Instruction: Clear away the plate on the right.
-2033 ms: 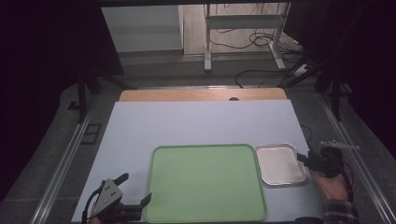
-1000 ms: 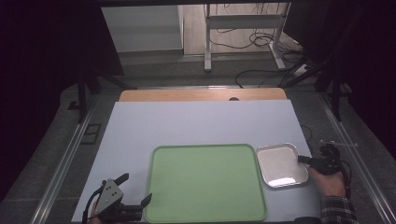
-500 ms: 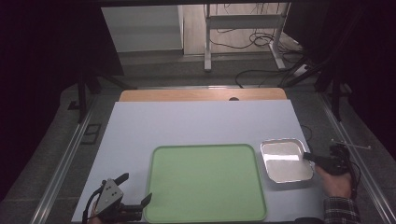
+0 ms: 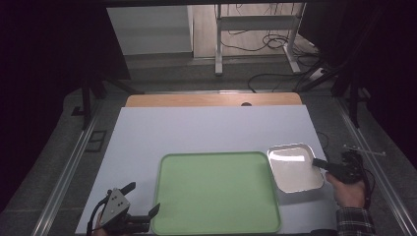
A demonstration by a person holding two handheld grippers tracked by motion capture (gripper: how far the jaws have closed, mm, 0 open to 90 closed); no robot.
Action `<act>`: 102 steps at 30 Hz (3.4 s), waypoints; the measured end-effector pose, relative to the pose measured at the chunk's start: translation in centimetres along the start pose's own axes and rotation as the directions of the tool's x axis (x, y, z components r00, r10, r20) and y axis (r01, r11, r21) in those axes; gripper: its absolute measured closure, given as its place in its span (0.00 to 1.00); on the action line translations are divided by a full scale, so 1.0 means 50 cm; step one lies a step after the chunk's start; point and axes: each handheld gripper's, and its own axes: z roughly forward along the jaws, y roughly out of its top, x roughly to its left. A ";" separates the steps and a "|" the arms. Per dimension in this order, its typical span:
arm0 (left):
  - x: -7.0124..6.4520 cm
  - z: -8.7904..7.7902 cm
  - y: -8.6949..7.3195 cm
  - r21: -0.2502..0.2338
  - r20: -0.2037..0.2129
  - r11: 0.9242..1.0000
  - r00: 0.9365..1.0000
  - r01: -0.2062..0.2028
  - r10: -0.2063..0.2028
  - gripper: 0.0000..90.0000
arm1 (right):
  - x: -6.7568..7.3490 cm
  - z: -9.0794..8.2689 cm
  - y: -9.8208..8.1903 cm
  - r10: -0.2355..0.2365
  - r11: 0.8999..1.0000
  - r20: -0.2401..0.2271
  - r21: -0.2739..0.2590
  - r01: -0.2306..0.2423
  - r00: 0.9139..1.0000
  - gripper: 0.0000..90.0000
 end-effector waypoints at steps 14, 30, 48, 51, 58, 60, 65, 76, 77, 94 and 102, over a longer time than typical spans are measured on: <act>0.000 0.000 0.000 0.001 0.000 1.000 1.000 -0.002 0.002 0.01 | 0.068 0.032 -0.001 -0.039 0.999 -0.097 0.028 0.042 0.994 0.99; 0.000 0.001 0.000 0.003 0.000 1.000 1.000 -0.002 0.002 0.01 | 0.151 0.085 -0.013 -0.089 0.991 -0.162 0.083 0.103 0.983 0.99; 0.000 0.000 0.000 -0.002 0.001 1.000 1.000 -0.001 0.001 0.01 | 0.233 0.151 -0.023 -0.134 0.980 -0.192 0.117 0.158 0.972 0.99; 0.000 0.000 0.000 -0.003 0.001 1.000 1.000 -0.002 0.002 0.01 | 0.246 0.162 -0.025 -0.141 0.978 -0.193 0.122 0.167 0.971 0.99; 0.000 0.000 0.000 -0.003 0.002 1.000 1.000 -0.002 0.002 0.01 | 0.275 0.191 -0.032 -0.147 0.975 -0.189 0.140 0.175 0.971 0.99; 0.000 0.000 0.000 -0.003 0.002 1.000 1.000 -0.002 0.002 0.01 | 0.283 0.200 -0.034 -0.148 0.974 -0.190 0.144 0.177 0.971 0.99; -0.001 0.000 0.000 -0.003 0.002 1.000 1.000 -0.004 0.004 0.01 | 0.301 0.220 -0.038 -0.154 0.971 -0.190 0.154 0.184 0.970 0.99; -0.001 -0.002 0.001 -0.005 0.002 1.000 1.000 -0.005 0.005 0.01 | 0.326 0.266 -0.049 -0.174 0.964 -0.145 0.179 0.198 0.974 0.99; -0.001 -0.002 0.000 -0.005 0.002 1.000 1.000 -0.005 0.005 0.01 | 0.326 0.268 -0.050 -0.173 0.963 -0.142 0.181 0.198 0.975 0.99; -0.002 -0.003 0.001 -0.005 0.001 1.000 1.000 -0.008 0.008 0.01 | 0.331 0.268 -0.051 -0.277 0.940 -0.144 0.165 0.299 0.950 0.74; -0.002 -0.003 0.001 -0.006 0.001 1.000 1.000 -0.008 0.008 0.01 | 0.355 0.240 -0.049 -0.403 0.899 -0.179 0.107 0.425 0.898 0.53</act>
